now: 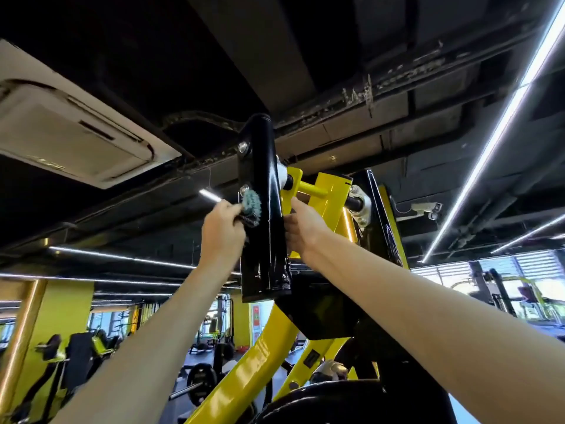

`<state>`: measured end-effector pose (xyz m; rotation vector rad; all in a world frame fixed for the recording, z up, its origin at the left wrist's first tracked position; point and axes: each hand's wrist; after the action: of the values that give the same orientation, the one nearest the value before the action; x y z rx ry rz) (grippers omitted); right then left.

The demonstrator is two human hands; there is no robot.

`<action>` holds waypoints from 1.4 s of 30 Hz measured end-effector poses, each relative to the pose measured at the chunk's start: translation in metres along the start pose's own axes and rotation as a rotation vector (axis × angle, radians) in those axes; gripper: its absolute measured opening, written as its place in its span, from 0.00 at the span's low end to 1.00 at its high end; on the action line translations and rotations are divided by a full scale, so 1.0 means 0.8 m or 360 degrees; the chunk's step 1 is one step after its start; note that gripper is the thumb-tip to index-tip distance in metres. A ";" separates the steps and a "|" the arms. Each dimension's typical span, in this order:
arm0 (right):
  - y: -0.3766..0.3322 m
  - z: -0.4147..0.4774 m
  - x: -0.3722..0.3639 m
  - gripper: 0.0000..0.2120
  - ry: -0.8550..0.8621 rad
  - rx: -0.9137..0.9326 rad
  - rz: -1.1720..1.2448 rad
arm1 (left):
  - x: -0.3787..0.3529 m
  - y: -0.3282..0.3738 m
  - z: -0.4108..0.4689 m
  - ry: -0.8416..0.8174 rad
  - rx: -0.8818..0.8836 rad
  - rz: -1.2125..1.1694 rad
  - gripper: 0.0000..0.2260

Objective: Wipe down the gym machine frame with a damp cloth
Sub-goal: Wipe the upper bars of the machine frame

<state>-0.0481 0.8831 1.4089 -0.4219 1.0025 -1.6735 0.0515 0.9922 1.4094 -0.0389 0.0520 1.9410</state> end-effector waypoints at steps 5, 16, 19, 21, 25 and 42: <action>0.008 0.012 0.002 0.21 0.0042 0.0064 -0.0104 | 0.009 0.017 -0.084 -0.0081 -0.0320 0.0010 0.19; 0.009 0.033 0.007 0.21 0.0070 0.0320 -0.0589 | -0.005 0.006 -0.079 0.0090 0.0057 0.0182 0.11; -0.003 0.037 0.005 0.18 0.0067 0.0441 -0.0755 | -0.002 0.005 -0.081 0.0071 -0.0013 0.0131 0.11; -0.009 0.044 0.001 0.22 0.0077 0.0518 -0.0831 | -0.013 -0.001 -0.037 0.0118 0.0107 0.0171 0.11; -0.020 0.045 -0.002 0.24 0.0094 0.0421 -0.0942 | -0.024 -0.021 -0.002 0.0212 0.0201 0.0040 0.11; -0.016 0.020 -0.034 0.17 0.0449 0.0223 -0.0872 | -0.001 -0.058 -0.130 -0.0091 -0.0481 -0.0470 0.16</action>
<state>-0.0349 0.9022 1.4337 -0.3957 1.0194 -2.3327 0.0955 1.0030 1.3049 -0.1819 -0.2719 1.6391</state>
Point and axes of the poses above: each hand's wrist, its own z-axis towards the middle knuckle, its own x-axis out of the back of the hand, y = z × x, and after that the axes turned 2 degrees about -z, right-handed
